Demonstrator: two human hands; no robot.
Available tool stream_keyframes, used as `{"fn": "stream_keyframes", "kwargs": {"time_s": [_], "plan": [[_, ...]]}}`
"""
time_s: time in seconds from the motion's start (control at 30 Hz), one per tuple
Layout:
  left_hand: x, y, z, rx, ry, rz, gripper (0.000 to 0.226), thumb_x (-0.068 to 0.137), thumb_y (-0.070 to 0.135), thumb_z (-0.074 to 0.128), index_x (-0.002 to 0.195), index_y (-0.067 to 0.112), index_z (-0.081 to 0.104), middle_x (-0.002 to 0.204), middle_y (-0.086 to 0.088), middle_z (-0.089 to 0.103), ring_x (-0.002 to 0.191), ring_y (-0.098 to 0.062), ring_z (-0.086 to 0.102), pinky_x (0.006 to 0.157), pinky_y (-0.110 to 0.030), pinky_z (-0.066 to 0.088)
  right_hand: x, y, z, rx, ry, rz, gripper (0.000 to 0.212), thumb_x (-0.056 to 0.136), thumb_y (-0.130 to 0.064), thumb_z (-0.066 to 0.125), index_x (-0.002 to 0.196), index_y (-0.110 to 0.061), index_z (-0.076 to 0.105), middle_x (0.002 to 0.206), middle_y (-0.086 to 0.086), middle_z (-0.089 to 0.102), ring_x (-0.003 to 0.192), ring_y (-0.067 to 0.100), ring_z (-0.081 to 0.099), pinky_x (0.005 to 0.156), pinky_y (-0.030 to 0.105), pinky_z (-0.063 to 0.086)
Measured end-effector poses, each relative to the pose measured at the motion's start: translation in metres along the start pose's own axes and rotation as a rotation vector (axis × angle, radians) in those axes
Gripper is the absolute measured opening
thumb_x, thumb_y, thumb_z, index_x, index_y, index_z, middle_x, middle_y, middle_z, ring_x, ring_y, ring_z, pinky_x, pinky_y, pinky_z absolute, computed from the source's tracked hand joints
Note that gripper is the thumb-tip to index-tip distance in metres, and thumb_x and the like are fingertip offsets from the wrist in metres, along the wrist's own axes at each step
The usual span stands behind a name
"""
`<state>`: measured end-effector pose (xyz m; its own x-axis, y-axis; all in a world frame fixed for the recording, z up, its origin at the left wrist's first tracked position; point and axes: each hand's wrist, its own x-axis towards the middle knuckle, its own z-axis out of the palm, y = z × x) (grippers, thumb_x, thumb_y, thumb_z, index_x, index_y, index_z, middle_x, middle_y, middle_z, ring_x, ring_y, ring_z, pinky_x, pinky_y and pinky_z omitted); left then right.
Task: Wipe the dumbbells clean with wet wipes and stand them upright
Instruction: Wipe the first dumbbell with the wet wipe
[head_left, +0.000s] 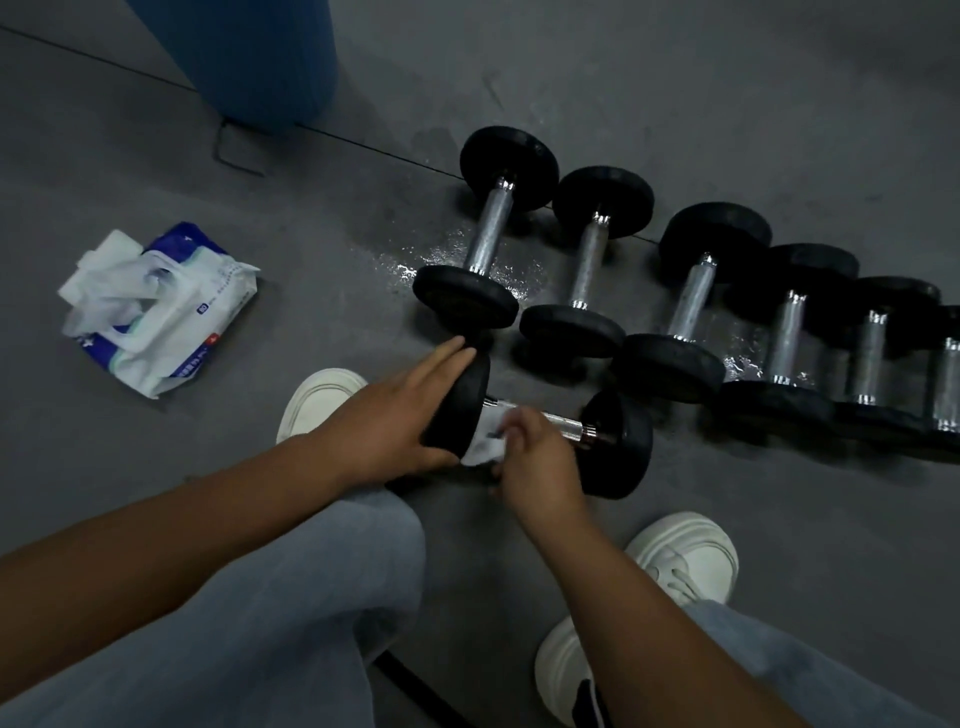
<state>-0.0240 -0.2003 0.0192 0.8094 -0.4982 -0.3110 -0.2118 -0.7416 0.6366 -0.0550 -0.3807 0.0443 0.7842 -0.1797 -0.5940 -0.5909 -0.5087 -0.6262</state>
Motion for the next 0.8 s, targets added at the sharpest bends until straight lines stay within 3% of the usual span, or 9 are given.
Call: {"fn": "stream_keyframes", "kwargs": {"time_s": [0.03,0.1,0.17,0.23,0.3,0.47,0.57,0.7,0.8], "plan": [[0.004,0.000,-0.002,0.032,-0.012,-0.007,0.119,0.071,0.047,0.082,0.158,0.026,0.004,0.166,0.010,-0.005,0.146,-0.020,0.031,0.109,-0.039,0.041,0.004,-0.006,-0.002,0.093,0.045,0.001,0.028,0.087,-0.016,0.040,0.083,-0.037,0.058,0.076,0.008,0.062,0.069,0.028,0.064,0.068,0.046,0.057],[0.009,0.000,-0.005,0.056,-0.022,-0.024,0.120,0.070,0.048,0.082,0.158,0.028,0.003,0.166,0.010,-0.002,0.146,-0.020,0.030,0.110,-0.041,0.040,0.018,-0.010,-0.016,0.156,0.289,0.014,0.027,0.087,-0.016,0.042,0.095,-0.028,0.065,0.092,0.013,0.064,0.084,0.030,0.062,0.083,0.039,0.052],[0.012,0.001,-0.007,0.036,-0.033,-0.043,0.119,0.070,0.047,0.083,0.158,0.027,0.005,0.166,0.009,0.000,0.147,-0.019,0.028,0.112,-0.040,0.038,0.023,-0.007,-0.021,-0.149,0.391,-0.002,0.032,0.086,-0.010,0.051,0.116,-0.006,0.061,0.117,0.021,0.053,0.106,0.036,0.054,0.098,0.031,0.039],[0.013,0.002,-0.008,0.017,-0.035,-0.046,0.119,0.070,0.045,0.084,0.158,0.026,0.005,0.166,0.009,0.000,0.147,-0.018,0.026,0.112,-0.039,0.037,0.013,-0.007,-0.009,-0.565,0.180,-0.214,0.048,0.080,-0.016,0.058,0.127,-0.004,0.053,0.126,0.019,0.048,0.119,0.038,0.045,0.104,0.038,0.035],[0.012,0.002,-0.007,0.008,-0.040,-0.044,0.119,0.070,0.044,0.084,0.158,0.027,0.005,0.166,0.009,-0.001,0.147,-0.017,0.027,0.112,-0.040,0.038,0.010,0.001,-0.003,-0.777,0.013,-0.426,0.056,0.077,-0.022,0.058,0.131,-0.009,0.050,0.130,0.011,0.048,0.126,0.033,0.040,0.104,0.044,0.038],[0.009,0.002,-0.005,-0.011,-0.054,-0.057,0.119,0.071,0.043,0.084,0.157,0.028,0.004,0.165,0.011,-0.003,0.147,-0.017,0.026,0.111,-0.038,0.038,0.020,0.006,-0.020,-0.857,0.058,-0.179,0.060,0.079,-0.026,0.055,0.137,-0.015,0.040,0.141,0.007,0.040,0.134,0.028,0.032,0.102,0.043,0.037],[0.012,0.002,-0.007,0.018,-0.046,-0.053,0.119,0.068,0.046,0.085,0.157,0.027,0.007,0.165,0.010,-0.001,0.146,-0.019,0.029,0.109,-0.040,0.040,0.018,0.007,-0.017,-0.700,-0.065,-0.354,0.052,0.075,-0.014,0.055,0.127,-0.010,0.049,0.131,0.012,0.049,0.124,0.032,0.045,0.100,0.040,0.042],[0.008,0.001,-0.004,0.059,0.008,-0.008,0.116,0.060,0.050,0.086,0.150,0.025,0.016,0.160,0.006,0.010,0.137,-0.025,0.040,0.102,-0.044,0.046,0.025,0.002,-0.039,-0.489,0.095,-0.190,0.038,0.083,-0.004,0.050,0.119,-0.012,0.058,0.122,0.013,0.054,0.110,0.032,0.055,0.093,0.032,0.043],[0.007,0.000,-0.002,0.052,0.022,0.021,0.113,0.059,0.052,0.085,0.148,0.022,0.022,0.156,0.002,0.016,0.133,-0.025,0.042,0.102,-0.043,0.046,0.007,-0.003,-0.011,-0.407,-0.061,-0.402,0.031,0.076,0.002,0.050,0.102,-0.008,0.064,0.107,0.012,0.058,0.099,0.025,0.056,0.086,0.026,0.042]]}}
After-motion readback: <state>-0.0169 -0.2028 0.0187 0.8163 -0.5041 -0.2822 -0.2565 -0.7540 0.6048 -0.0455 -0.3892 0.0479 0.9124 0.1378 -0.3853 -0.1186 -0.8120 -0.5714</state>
